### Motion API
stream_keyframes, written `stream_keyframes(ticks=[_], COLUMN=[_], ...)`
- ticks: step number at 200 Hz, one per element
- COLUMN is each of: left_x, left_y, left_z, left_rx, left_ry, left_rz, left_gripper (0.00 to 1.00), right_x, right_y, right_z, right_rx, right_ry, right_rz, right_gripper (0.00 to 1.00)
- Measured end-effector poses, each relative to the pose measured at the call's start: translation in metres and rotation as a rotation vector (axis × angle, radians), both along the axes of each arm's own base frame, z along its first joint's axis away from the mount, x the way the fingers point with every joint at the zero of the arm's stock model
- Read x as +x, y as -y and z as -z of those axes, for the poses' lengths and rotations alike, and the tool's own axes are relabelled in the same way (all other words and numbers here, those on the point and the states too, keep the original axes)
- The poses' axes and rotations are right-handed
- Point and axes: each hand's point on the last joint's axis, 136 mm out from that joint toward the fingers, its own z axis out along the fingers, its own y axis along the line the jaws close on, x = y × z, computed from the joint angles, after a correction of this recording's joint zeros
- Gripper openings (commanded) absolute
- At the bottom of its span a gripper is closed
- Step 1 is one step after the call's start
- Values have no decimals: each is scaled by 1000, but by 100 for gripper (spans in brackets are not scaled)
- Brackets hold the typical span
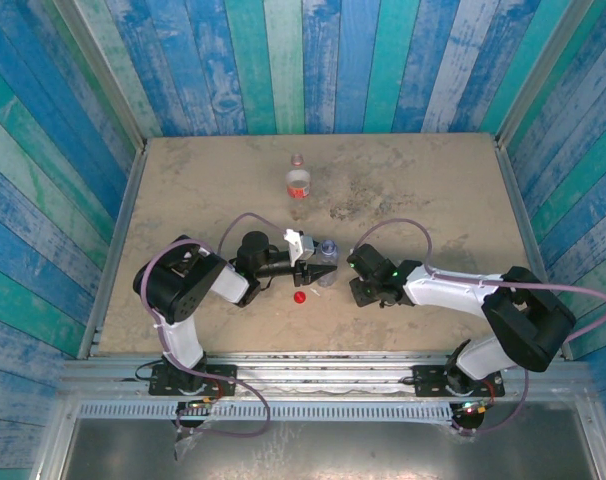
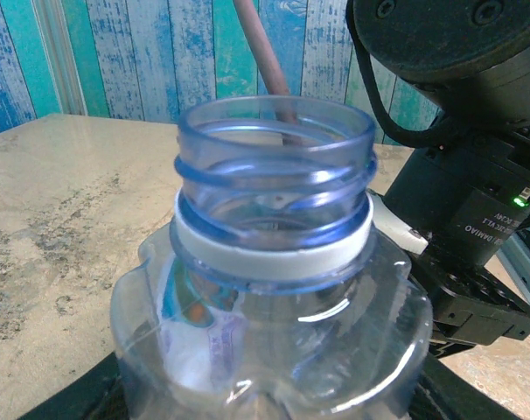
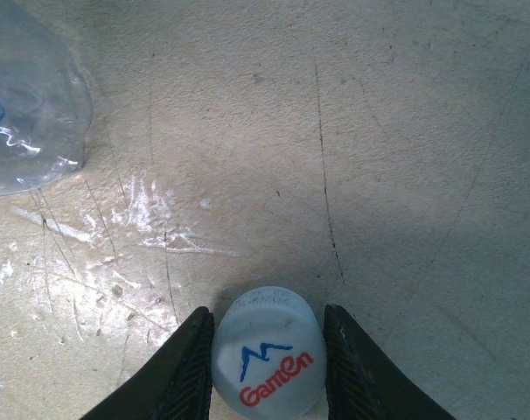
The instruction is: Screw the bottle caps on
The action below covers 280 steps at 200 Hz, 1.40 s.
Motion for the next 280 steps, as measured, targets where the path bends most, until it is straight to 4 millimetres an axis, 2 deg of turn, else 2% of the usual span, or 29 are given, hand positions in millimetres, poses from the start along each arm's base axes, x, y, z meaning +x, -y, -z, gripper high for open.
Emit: stream_keyframes(ticks=[43,78,104,161,212,238,280], left_x=[0,-1,-1,-3,-5,-5,-6], left_y=[0,0,1,0,-1,-1,-1], left_z=[0,0,0,-1,-1,-1,0], left_rx=[2,3,5,-2,-7,-5,-2], left_ry=[2,6,10,12,9,16,24], left_rz=[0,3,4,5,5,6,8], left_gripper=[55,55,55,55,55,55,55], right_x=[-1,-2,2,12,13,16,19], right_y=[1,1,-4,-23,-41,-57,-79], right_z=[-4,-20,-49,-131,-189,-204,-205], right_rx=[3,6,22,76,116,116,76], right_ry=[2,11,33,77,85,74,36], right_rz=[-4,-16,-33,-112,-198,-247,-314], right_gripper=[34,35,35,35,33,34,35])
